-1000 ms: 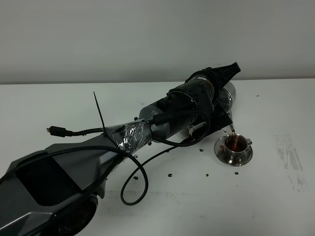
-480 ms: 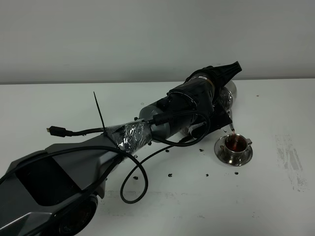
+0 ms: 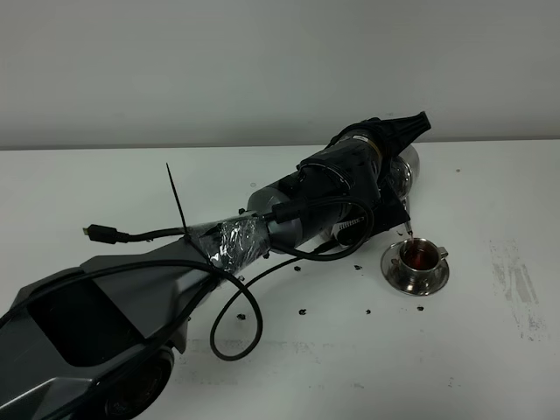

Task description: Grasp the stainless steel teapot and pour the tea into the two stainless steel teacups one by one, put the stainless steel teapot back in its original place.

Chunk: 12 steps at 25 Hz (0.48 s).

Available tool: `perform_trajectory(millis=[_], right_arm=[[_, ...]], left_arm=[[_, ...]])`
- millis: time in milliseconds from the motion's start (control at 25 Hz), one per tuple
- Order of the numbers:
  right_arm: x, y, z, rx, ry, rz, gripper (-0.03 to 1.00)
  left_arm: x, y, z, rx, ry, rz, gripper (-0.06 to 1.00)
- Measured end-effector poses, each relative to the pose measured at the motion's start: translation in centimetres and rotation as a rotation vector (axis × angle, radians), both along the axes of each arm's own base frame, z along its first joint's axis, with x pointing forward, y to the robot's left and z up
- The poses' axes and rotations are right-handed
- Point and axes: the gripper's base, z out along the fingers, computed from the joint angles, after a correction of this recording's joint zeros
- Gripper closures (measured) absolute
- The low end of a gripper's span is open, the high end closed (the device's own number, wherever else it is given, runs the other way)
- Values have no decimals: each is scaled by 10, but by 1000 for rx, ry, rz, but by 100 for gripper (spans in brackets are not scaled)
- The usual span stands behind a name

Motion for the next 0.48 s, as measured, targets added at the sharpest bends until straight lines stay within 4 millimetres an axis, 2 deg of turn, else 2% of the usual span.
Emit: perform_trajectory(millis=[480], right_arm=[[0,0,0,0,0,0,50]], left_arm=[[0,-2,1,13,-22,-23,77]])
